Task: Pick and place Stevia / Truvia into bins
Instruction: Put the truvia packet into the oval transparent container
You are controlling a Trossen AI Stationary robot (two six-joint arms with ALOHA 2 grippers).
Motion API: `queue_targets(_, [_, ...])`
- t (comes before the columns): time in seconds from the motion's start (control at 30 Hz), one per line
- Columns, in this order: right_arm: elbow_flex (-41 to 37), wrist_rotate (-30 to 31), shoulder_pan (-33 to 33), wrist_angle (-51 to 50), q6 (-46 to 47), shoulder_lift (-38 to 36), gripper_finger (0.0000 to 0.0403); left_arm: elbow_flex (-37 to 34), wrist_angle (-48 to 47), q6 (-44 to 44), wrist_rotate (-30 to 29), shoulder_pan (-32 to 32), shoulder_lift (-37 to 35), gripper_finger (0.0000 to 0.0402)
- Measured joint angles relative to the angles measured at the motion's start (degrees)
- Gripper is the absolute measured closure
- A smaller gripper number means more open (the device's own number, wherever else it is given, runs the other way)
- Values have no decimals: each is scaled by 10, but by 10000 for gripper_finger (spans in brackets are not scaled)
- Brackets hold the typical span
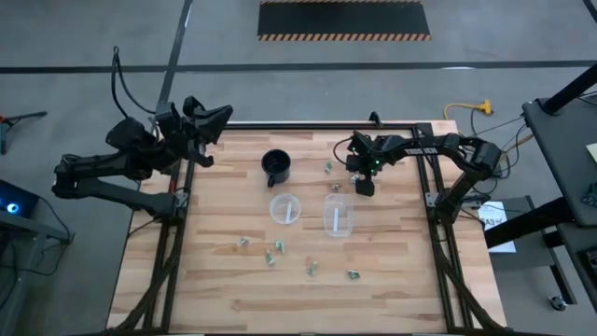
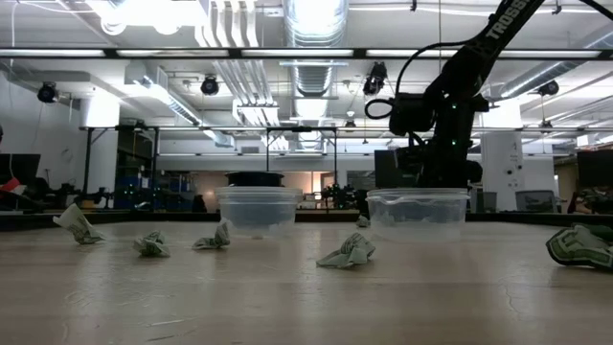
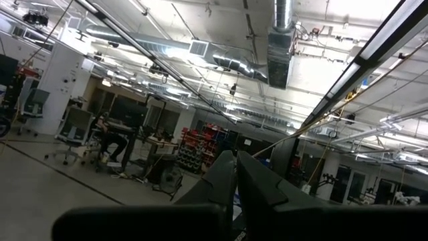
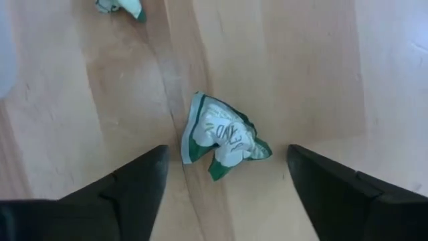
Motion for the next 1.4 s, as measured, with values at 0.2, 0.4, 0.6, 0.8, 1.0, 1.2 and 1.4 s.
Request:
queue_targets(0.2, [1, -18, 2, 18, 22, 1, 170, 0, 0, 0, 0, 0, 0, 400])
queue_targets(0.4, [1, -33, 5, 24, 23, 1, 206, 0, 0, 0, 0, 0, 0, 400])
queue_targets(0.6, [1, -33, 5, 24, 60, 1, 275, 0, 0, 0, 0, 0, 0, 400])
queue_targets(0.8, [1, -69, 5, 23, 115, 1, 378, 0, 0, 0, 0, 0, 0, 400])
queue_targets(1.0, [10, -111, 5, 18, 166, -5, 390, 0, 0, 0, 0, 0, 0, 400])
queue_targets(1.2, [29, -128, 7, 18, 193, -46, 393, -1, -1, 1, 0, 0, 0, 400])
queue_targets(1.4, [43, -156, 17, 29, 193, -118, 393, -1, -1, 1, 0, 0, 2, 400])
